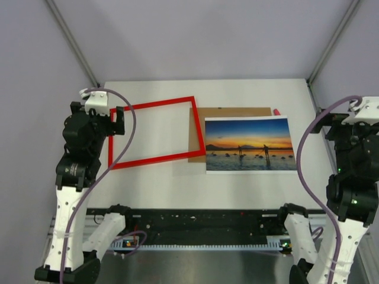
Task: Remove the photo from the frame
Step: Reset both arms
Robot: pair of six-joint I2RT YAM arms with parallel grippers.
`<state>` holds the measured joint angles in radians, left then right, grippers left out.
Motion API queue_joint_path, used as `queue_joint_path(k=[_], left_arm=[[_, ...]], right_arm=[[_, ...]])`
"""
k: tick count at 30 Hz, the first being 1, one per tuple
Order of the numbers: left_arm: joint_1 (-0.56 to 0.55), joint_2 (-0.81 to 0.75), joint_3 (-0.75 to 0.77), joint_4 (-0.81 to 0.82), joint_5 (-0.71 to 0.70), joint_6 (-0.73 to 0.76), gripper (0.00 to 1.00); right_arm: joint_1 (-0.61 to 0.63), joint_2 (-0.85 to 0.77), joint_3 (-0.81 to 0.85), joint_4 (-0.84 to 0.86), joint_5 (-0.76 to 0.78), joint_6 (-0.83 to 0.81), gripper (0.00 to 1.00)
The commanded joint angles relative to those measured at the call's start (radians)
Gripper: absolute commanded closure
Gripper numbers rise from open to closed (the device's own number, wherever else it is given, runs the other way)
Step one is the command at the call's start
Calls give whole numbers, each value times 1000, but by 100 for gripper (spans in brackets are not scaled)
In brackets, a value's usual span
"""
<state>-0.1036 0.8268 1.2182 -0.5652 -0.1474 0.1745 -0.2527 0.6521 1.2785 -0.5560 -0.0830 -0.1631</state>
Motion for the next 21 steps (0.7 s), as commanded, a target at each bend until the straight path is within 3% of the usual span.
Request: queue_joint_path(k=[1,21], left_arm=[[4,-64,-6,-13,-15,0,1],[4,-143,24,-78,5,-44,1]], right_arm=[[-7,-66,70,-19,60,-15,1],[-7,-172,159,-82,49,-24,1]])
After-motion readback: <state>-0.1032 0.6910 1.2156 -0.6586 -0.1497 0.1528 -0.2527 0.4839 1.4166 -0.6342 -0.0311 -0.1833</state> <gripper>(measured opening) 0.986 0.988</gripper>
